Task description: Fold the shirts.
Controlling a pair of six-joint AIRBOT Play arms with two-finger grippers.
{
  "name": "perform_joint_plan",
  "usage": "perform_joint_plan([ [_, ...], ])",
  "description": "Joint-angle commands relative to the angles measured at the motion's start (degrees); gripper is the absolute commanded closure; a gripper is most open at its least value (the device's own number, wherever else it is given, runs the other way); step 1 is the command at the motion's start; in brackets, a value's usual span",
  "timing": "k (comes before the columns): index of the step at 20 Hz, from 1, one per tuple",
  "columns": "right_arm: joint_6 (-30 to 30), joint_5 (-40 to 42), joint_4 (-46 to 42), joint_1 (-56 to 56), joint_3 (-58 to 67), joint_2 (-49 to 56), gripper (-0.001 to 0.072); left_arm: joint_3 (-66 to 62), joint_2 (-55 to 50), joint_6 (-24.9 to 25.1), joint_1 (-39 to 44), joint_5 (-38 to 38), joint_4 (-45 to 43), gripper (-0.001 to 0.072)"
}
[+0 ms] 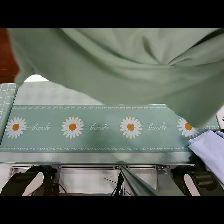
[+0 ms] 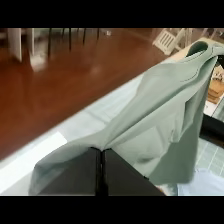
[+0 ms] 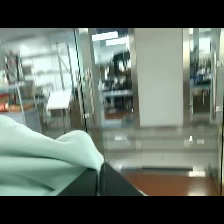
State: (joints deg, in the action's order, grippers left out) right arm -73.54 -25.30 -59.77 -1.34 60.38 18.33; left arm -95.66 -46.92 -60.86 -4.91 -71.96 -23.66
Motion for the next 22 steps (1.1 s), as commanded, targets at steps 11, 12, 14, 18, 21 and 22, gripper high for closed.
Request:
perform_joint_plan([
  [11,0.11,-0.74,-6.1,0.15,11.1,14.56,0.0678,0.61,-2.4,-8.44,-0.07,-4.17,-7.91,0.0692],
  [12,0.11,-0.76,-5.44,0.17,11.1,18.71,0.0678,3.98,-2.89,-8.44,-0.07,-4.2,-7.89,0.0693],
  [14,0.11,-0.59,-3.19,0.15,11.1,28.06,0.0678,12.22,-4.09,-8.37,-0.07,-4.17,-7.96,0.0693],
  [18,0.04,-0.57,5.77,0.17,11.1,45.81,0.0678,31.43,-7.48,-6.69,-0.07,-3.34,-8.52,0.0693],
  [21,-1.01,-2.05,11.63,0.17,11.1,54.69,0.0678,45.13,-10.12,-6.12,0.52,0.15,-8.52,0.0692],
  [22,-1.9,-3.91,11.67,0.15,11.1,56.98,0.0678,49.35,-11.06,-5.25,1.11,1.53,-8.52,0.0692],
])
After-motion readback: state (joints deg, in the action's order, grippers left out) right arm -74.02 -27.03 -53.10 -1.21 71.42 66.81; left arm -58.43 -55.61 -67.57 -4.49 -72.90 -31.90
